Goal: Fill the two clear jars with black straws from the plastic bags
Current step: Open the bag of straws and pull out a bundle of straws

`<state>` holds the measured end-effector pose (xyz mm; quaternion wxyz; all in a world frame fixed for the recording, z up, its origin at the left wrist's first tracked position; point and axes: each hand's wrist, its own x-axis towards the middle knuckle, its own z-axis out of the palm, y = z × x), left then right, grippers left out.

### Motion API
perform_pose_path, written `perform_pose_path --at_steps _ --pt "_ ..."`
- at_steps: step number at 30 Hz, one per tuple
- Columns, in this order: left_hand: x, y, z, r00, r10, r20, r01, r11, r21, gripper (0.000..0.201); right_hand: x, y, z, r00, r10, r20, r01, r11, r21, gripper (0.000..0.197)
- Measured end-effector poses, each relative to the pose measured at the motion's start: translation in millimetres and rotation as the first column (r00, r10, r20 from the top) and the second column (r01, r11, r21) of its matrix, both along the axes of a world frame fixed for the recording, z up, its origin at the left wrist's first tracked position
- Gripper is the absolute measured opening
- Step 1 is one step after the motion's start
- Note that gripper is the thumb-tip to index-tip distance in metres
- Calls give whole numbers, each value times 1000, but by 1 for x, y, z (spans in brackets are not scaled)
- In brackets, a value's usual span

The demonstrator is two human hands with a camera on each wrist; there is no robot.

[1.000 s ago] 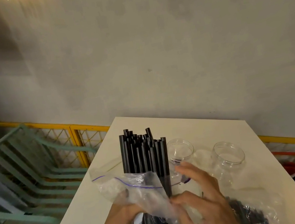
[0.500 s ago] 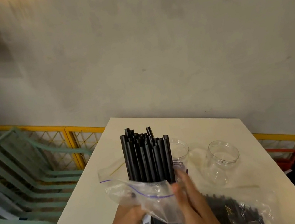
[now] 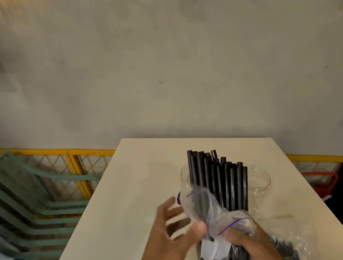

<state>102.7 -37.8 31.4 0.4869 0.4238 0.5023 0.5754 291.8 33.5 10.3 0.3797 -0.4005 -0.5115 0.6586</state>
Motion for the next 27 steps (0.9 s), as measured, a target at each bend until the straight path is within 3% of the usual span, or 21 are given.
perform_pose_path --at_steps 2,4,6,10,12,14,15,17,18,21,23,25,26,27 --pt "10 3 -3 977 214 3 -212 970 121 81 5 0 2 999 -26 33 26 1000 -5 104" --pt "24 3 -6 949 275 -157 -225 934 276 46 7 0 -1 999 -13 32 13 1000 -19 107" --pt "32 2 -6 913 349 -212 -253 891 378 15 7 0 -4 999 -35 39 36 999 -22 108" --pt "33 1 -7 947 321 -26 -291 887 358 16 7 0 -9 996 -75 42 76 996 -40 111" --pt "34 -1 -9 954 299 21 -286 885 368 10 5 -1 -15 996 -72 53 75 996 -53 96" --pt "35 -3 -12 936 332 -116 -255 868 426 4 3 -6 -14 992 -105 65 108 993 -40 70" --pt "35 -3 -17 886 376 -271 -220 856 467 13 0 -8 -13 989 -128 73 131 991 -32 67" --pt "34 -2 -25 698 423 -577 -112 861 496 33 -5 -11 -12 994 -97 -43 92 991 -94 83" --pt "33 -2 -26 623 420 -660 -96 878 469 42 -10 -13 -11 990 -72 -124 54 988 -144 91" --pt "41 -4 -22 551 424 -719 -122 893 433 45 -19 -14 -3 988 -7 -154 -17 988 -153 79" --pt "49 -8 -22 560 390 -731 -74 902 425 35 -18 -16 5 994 43 -98 -52 995 -90 89" --pt "55 -13 -23 600 373 -707 66 858 509 35 -8 -14 14 989 72 -129 -84 992 -89 80" --pt "54 -15 -26 662 372 -650 66 835 546 33 0 -12 14 986 85 -141 -97 992 -81 73" --pt "52 -15 -23 794 327 -513 -12 852 524 37 5 -8 15 987 92 -131 -103 992 -78 71"
